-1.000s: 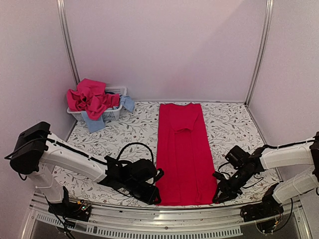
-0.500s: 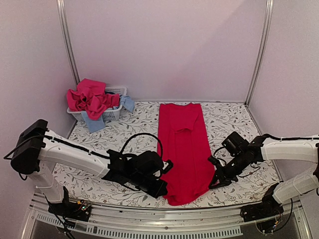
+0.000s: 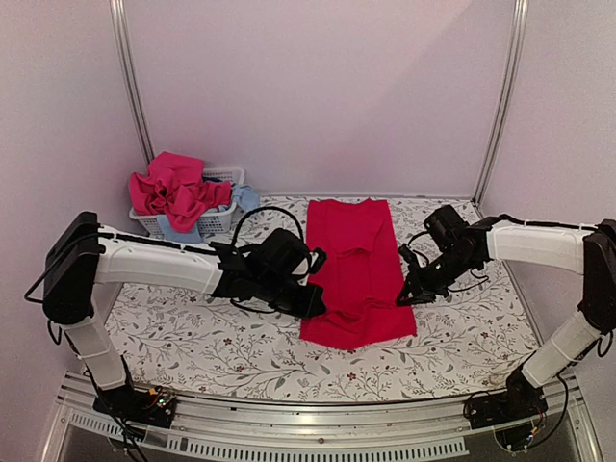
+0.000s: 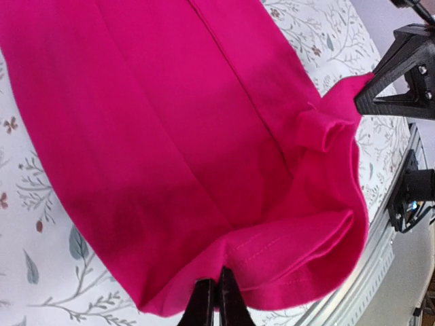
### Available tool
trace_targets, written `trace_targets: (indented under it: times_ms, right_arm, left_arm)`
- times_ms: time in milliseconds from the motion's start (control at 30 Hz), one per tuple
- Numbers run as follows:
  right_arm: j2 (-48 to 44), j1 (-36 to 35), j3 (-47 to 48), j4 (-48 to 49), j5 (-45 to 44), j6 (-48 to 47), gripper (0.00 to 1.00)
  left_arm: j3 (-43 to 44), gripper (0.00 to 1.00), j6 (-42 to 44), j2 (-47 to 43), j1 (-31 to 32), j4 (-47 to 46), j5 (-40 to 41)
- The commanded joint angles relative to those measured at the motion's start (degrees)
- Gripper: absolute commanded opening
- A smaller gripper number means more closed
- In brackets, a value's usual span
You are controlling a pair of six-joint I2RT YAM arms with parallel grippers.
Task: Fold and stack the mixed laundry pile
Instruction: Fold the rectangle-folded T-shirt at the center of the board.
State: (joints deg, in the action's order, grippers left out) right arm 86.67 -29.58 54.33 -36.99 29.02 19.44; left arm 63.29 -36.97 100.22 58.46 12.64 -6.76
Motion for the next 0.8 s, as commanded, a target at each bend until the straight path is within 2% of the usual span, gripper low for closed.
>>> trace_targets:
  times_ms: [0, 367, 567, 767]
  right_arm:
    - [7.09, 4.01, 7.67, 2.23, -1.78, -4.87, 0.0]
    - [26.35, 11.76, 29.05, 3.04, -1.01, -8.43, 0.0]
    - [34.84, 12.33, 38.72, 3.53, -0.35, -8.02, 0.0]
    - [39.85, 12.86, 42.44, 2.98, -0.7, -8.02, 0.0]
  left_arm:
    - [6.56, 0.0, 4.57, 5.94, -4.78, -0.15, 1.27]
    - [25.5, 0.0, 9.29, 20.69, -17.52, 0.84, 3.04]
    - [31.51, 0.0, 10.43, 26.93, -20.94, -0.59, 0.01]
    - [36.54, 0.0, 10.85, 31.63, -22.59, -0.59, -1.94]
